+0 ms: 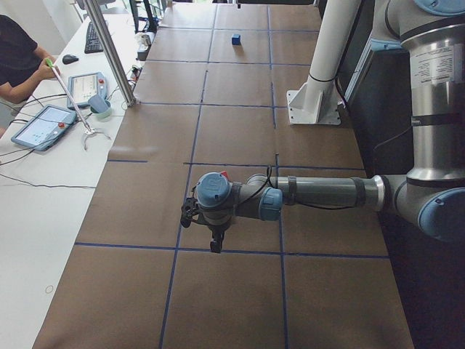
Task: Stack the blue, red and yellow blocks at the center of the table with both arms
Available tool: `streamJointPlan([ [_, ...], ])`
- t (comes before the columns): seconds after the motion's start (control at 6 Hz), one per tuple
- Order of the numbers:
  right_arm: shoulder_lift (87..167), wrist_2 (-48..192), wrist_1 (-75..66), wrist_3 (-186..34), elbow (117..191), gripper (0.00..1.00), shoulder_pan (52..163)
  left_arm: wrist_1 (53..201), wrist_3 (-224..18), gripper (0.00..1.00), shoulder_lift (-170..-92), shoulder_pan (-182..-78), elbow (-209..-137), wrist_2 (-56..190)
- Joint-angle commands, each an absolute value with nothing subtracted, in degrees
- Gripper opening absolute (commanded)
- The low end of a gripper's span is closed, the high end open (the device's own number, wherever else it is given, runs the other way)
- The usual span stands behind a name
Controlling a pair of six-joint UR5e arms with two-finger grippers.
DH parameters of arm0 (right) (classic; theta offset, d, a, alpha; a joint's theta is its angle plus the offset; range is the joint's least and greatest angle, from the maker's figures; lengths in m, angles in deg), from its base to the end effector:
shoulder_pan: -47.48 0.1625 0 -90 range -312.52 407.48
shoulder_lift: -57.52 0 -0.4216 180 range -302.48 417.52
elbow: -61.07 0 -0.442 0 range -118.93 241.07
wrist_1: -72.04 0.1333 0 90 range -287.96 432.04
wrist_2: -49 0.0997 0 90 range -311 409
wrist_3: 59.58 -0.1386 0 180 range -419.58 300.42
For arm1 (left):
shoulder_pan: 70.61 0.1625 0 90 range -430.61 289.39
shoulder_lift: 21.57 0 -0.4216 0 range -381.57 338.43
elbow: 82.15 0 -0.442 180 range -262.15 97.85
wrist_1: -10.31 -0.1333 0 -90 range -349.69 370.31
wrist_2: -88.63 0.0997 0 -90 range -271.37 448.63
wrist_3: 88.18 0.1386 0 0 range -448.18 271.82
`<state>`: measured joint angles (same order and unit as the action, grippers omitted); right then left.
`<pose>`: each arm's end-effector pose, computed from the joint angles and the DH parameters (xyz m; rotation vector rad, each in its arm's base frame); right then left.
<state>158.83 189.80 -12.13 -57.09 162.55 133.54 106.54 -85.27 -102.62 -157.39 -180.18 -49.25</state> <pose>-0.0063 -0.4683 0.6513 0.0866 -0.8878 -0.1511 -0.0032 -0.4852 0.6694 0.0850 0.8360 0.1393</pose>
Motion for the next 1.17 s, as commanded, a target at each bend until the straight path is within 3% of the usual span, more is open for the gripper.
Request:
streamJointPlan([
  [0.0, 160.68, 188.75, -12.17, -56.24, 162.41, 1.00, 133.26, 106.38, -84.13, 1.00, -102.95, -157.80, -180.93, -49.01],
  [0.5, 160.88, 189.69, -10.07, -56.50, 160.56, 1.00, 133.17, 106.91, -84.75, 1.00, -98.31, -157.89, -184.96, -49.88],
  [1.0, 162.11, 192.52, -3.67, -56.67, 160.82, 1.00, 133.08, 107.26, -84.05, 1.00, -97.51, -157.89, -184.19, -51.73],
])
